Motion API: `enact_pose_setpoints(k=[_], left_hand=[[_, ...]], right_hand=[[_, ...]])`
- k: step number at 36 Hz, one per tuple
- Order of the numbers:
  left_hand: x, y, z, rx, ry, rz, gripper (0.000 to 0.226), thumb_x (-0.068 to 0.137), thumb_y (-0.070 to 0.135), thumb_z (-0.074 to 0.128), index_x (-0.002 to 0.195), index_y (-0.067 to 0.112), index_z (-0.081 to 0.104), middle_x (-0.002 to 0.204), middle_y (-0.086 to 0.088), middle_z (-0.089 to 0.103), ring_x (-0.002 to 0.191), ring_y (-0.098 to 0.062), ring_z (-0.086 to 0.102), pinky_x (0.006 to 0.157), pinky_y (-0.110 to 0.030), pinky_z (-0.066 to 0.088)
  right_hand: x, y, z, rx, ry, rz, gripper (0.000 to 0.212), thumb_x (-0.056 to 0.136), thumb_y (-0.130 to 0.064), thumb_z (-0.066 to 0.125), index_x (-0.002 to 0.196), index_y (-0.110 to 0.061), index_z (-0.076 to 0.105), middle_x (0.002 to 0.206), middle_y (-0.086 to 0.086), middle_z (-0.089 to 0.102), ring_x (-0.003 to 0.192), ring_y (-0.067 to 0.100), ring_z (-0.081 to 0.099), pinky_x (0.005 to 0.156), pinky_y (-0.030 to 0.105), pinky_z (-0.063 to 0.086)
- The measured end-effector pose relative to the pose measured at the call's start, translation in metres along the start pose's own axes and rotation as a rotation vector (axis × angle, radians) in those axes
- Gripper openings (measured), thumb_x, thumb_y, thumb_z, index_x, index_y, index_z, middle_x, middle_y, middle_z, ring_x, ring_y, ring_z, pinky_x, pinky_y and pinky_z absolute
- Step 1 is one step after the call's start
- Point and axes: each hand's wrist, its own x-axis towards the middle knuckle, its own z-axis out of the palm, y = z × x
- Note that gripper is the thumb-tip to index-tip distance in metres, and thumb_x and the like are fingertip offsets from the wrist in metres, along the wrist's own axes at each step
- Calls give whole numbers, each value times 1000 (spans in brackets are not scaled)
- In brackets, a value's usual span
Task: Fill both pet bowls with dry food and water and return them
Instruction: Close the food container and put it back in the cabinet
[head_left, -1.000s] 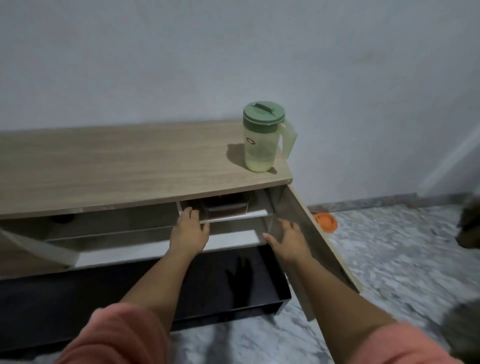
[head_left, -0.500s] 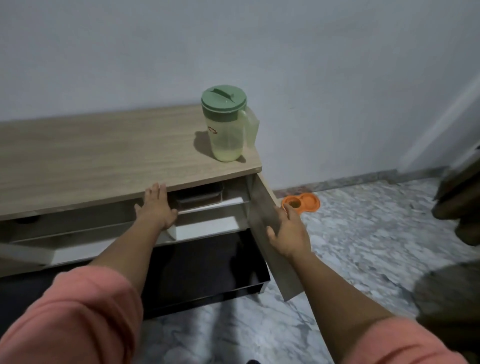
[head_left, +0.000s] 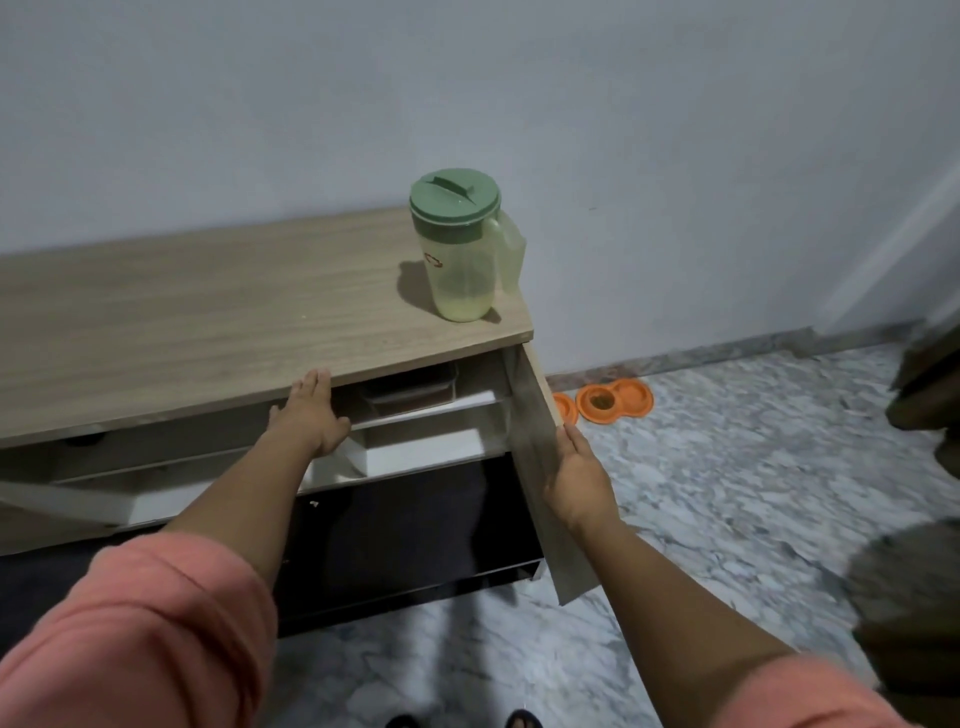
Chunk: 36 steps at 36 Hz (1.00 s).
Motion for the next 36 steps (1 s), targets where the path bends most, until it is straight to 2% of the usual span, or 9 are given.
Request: enact_pose_setpoints(k=[4,10,12,14,18,20,24,27,36], left_hand=[[2,-13,-5,-13,5,-2,80,97,34,48,155,15,-2,163,-1,-7,151,-21,-3,120,-51,12],[9,-40,-14,-18,-2,39,79,96,33,50,156,12,3,163,-4,0,151,-22,6,121,-45,17],[11,-48,-21,-6,-13,64,79,95,32,51,156,11,5,163,-5,3,150,-23,11,121,-40,18],[12,-54,-27,16,-26,99,79,95,30,52,155,10,6,163,-5,4,150,-24,14,121,-34,18],[12,-64,-33,72,-59,172,82,94,27,54,156,11,3,163,-3,1,150,-22,14,120,-31,18],[11,-68,-33,93,-77,195,84,93,25,55,156,12,0,163,-2,-2,150,-21,13,120,-30,18],[11,-75,-36,118,-90,236,84,94,17,51,155,15,-5,163,0,-7,150,-18,9,120,-29,16],[13,-79,-36,130,-94,272,82,94,11,47,155,16,-8,163,2,-10,151,-16,2,120,-29,15],[23,-87,-42,175,-133,339,85,93,3,47,154,17,-11,162,2,-14,151,-16,-3,120,-29,12]], right_hand=[[-3,-13,8,107,7,36,72,84,8,47,150,-14,29,160,-7,15,141,16,32,112,24,32],[-7,-41,24,193,43,83,65,82,9,47,143,-12,44,155,1,32,140,19,34,114,25,28],[-6,-56,30,257,71,120,61,81,7,44,137,-17,51,142,6,49,129,25,48,105,29,41],[-6,-72,35,349,91,190,59,84,3,42,137,-23,51,125,9,61,113,27,57,90,27,45],[-3,-105,48,486,121,349,60,93,-6,47,148,-23,32,125,12,62,112,30,58,81,25,41],[2,-118,58,530,138,394,61,93,-11,50,149,-22,30,126,11,62,115,31,57,85,27,43],[13,-148,73,555,96,478,46,96,-21,51,140,-10,45,134,15,56,125,33,50,99,30,39],[22,-165,84,611,82,513,46,98,-27,49,140,-8,46,138,18,52,128,36,46,104,34,36],[55,-192,107,862,63,655,41,94,-35,54,120,-4,60,124,20,60,114,38,55,101,46,47]])
